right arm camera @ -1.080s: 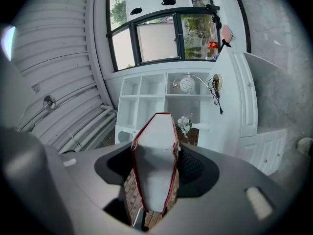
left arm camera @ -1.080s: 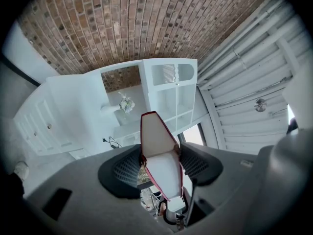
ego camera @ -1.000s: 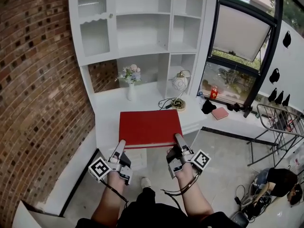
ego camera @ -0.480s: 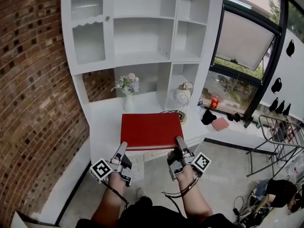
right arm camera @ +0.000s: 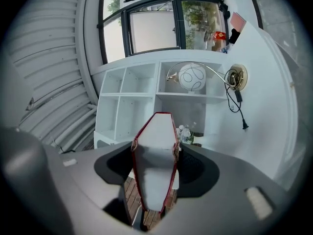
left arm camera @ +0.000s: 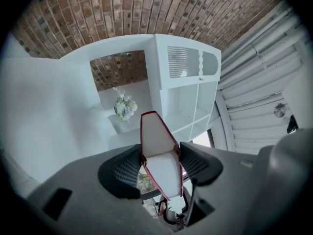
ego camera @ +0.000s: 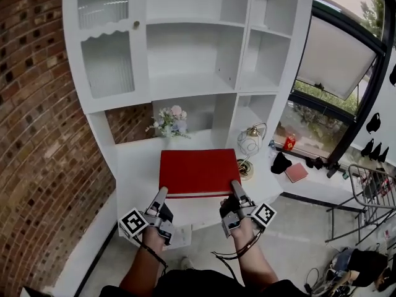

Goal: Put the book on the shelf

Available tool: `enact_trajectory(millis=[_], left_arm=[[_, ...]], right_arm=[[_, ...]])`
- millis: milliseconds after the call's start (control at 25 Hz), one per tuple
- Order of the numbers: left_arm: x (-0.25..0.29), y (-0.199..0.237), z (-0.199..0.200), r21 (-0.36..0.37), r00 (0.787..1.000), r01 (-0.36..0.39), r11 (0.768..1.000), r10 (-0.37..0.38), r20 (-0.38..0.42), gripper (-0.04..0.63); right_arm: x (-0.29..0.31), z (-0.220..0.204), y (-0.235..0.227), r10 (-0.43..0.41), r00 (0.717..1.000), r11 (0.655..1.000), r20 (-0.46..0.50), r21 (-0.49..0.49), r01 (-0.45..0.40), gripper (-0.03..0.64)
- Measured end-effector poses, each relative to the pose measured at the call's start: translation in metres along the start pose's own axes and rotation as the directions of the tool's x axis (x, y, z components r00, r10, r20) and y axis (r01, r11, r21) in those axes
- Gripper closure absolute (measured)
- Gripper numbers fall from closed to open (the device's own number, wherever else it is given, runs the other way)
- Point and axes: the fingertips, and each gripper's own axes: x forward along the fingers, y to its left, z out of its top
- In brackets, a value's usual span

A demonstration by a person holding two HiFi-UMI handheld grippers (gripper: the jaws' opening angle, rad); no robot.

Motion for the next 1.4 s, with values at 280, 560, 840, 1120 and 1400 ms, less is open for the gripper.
enact_trajectory(millis=[280,560,840,1120,1400], left_arm=[[0.065,0.025,0.045,-0.003,1.0,0.011,1.0,-0.011,0.014,0.344],[0.11,0.034,0.063,-0.024,0.999,0.035,0.999,-0.034,0.019,0.345],[0.123,0.054,0.066,0.049,0.998,-0.03,0.998,0.027,0.049,0.344],[0.141,0.036,0.062,0.043,0.995,-0.011,0.999,0.006,0.102,0.344],[0.149,0.018,0.06,0.107,0.988,0.024,0.994,-0.04,0.148,0.342]], right_arm=[[0.082,0.019,-0.022,-0.007,1.0,1.0,-0.022,-0.004,0.007,0.354],[0.128,0.037,-0.038,-0.013,0.999,1.0,-0.035,-0.009,0.013,0.353],[0.152,0.051,-0.052,-0.015,0.996,1.0,-0.093,0.007,0.016,0.353],[0.172,0.067,-0.048,0.023,0.989,1.0,-0.149,0.015,-0.021,0.351],[0.186,0.081,-0.027,0.093,0.976,0.995,-0.197,-0.009,-0.097,0.351]])
